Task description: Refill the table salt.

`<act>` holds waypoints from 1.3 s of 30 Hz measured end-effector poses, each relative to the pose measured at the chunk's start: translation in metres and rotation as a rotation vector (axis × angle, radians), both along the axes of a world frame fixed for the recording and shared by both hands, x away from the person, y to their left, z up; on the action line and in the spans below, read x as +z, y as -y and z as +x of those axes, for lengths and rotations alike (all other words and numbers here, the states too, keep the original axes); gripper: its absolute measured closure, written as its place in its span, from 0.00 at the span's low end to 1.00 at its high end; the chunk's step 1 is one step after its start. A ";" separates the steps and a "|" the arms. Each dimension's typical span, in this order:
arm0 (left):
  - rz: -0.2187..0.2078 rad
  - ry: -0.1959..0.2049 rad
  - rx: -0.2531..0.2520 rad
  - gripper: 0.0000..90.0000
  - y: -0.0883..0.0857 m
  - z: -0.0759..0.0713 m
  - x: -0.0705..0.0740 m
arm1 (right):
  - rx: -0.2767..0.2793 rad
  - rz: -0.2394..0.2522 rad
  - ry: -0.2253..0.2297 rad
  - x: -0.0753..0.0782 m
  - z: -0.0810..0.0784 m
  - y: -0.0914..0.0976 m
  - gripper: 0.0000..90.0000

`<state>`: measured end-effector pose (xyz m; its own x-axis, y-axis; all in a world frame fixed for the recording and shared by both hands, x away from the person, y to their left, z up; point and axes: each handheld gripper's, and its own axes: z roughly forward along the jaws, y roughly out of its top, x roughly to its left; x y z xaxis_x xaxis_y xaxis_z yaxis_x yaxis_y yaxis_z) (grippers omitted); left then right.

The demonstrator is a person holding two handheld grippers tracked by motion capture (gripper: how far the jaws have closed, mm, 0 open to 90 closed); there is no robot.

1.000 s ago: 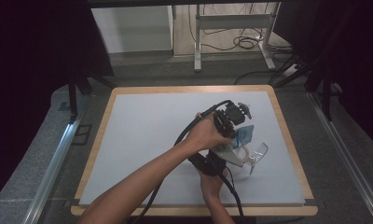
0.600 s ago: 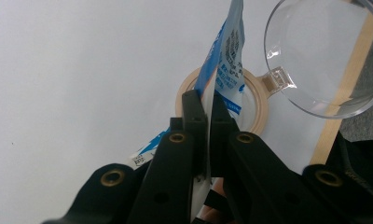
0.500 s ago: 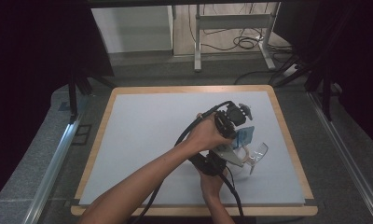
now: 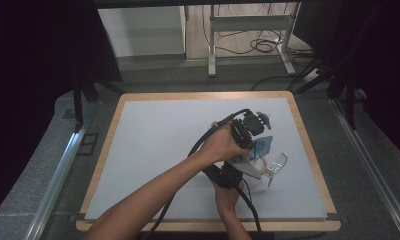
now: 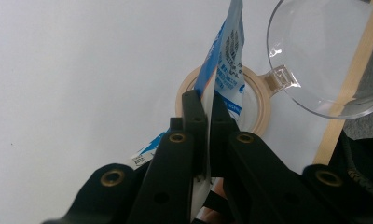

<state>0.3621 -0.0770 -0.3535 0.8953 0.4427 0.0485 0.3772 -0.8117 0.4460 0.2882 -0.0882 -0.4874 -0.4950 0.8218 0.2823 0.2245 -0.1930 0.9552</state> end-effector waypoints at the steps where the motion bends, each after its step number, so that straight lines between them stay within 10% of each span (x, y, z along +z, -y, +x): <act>1: -0.001 0.000 0.000 1.00 0.000 0.000 0.000 | 0.000 0.000 0.000 0.000 0.000 0.000 0.43; 39: 0.007 -0.003 -0.001 1.00 0.001 0.002 0.000 | 0.000 -0.005 0.001 0.000 0.001 0.000 0.43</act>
